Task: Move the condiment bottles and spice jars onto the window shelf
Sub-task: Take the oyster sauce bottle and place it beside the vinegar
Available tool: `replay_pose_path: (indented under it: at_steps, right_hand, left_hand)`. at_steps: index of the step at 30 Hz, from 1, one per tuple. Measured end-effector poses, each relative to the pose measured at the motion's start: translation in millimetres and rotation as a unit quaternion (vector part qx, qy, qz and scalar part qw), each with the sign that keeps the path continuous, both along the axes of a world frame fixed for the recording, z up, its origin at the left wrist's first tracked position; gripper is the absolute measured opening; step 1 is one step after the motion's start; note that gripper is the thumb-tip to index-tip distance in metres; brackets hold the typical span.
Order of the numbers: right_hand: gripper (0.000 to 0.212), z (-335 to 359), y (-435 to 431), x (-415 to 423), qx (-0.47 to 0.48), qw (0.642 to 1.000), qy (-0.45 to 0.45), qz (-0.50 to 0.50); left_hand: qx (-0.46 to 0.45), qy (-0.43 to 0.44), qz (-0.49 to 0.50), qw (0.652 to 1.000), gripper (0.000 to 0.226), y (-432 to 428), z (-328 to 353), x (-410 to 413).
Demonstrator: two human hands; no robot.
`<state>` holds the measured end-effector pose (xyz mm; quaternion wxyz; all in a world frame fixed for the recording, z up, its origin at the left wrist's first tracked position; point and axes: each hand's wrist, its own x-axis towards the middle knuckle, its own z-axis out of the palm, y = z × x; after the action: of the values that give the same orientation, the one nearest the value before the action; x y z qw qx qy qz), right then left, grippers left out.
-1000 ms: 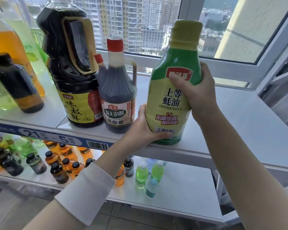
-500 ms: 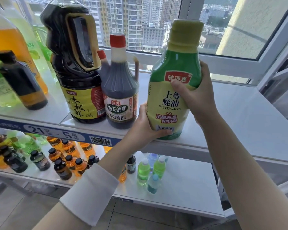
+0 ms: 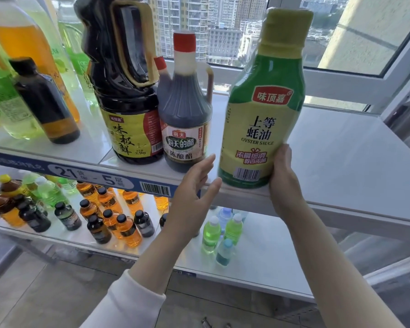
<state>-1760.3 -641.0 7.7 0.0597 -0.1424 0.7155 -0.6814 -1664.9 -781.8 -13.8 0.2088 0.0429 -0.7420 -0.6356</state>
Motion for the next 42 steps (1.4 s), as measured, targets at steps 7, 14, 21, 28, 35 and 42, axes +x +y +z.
replay_pose_path:
  at_steps: [7, 14, 21, 28, 35, 42]
  right_hand:
    - [0.046, 1, -12, 0, -0.001, 1.000, -0.005, -0.001]
    - [0.044, 3, -24, 4, -0.011, 1.000, -0.005, 0.014]
    - [0.046, 0, -26, 3, -0.016, 1.000, -0.010, 0.009]
    - [0.049, 4, -26, 11, 0.003, 1.000, 0.000, -0.015]
    - [0.057, -24, 2, 70, 0.139, 0.980, 0.100, -0.098]
    - [0.068, -97, 26, 159, 0.360, 0.893, 0.199, -0.184]
  left_hand:
    - [0.023, 0.004, 0.003, 1.000, 0.039, -5, -1, 6]
    - [0.028, 0.014, 0.012, 0.999, 0.036, -10, 2, 4]
    - [0.022, 0.030, 0.037, 0.999, 0.034, -12, 0, 4]
    - [-0.053, 0.029, 0.024, 0.998, 0.034, -15, -5, 4]
    - [-0.301, 0.128, 0.026, 0.945, 0.039, -27, -27, 23]
    - [-0.388, 0.108, -0.067, 0.913, 0.043, 4, -69, 68]
